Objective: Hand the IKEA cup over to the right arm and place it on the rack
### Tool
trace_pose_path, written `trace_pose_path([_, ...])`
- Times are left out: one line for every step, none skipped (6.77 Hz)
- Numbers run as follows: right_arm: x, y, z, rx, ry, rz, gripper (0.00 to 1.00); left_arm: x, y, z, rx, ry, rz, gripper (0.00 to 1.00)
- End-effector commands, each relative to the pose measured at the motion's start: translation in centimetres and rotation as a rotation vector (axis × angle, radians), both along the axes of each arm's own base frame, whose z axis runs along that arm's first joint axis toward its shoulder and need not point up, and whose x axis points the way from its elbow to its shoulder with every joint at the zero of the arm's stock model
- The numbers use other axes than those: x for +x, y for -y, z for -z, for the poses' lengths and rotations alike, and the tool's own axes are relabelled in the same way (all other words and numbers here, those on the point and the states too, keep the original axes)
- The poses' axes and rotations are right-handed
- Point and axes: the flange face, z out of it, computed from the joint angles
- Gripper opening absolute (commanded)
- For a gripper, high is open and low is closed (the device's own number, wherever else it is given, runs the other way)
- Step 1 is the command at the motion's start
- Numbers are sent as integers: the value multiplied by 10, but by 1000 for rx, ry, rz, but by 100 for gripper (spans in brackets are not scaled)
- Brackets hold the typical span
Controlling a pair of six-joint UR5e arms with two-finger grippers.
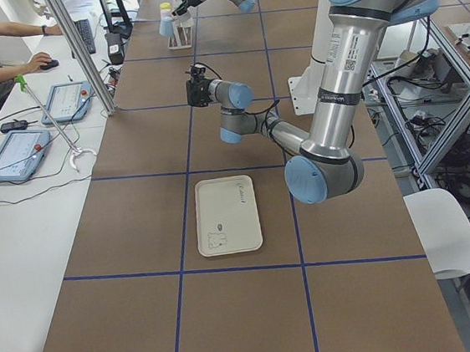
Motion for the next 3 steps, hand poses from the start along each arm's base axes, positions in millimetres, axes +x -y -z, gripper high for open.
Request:
trace_pose_path([2,-2,-4,-4,-4,0,18,-1,-1,2,3,-4,0,99])
trace_pose_path([1,-2,-6,-6,-6,1,41,-1,-1,2,2,-4,1,99])
trace_pose_path([1,-2,-5,-4,-5,-2,99,-1,-1,2,2,-4,1,99])
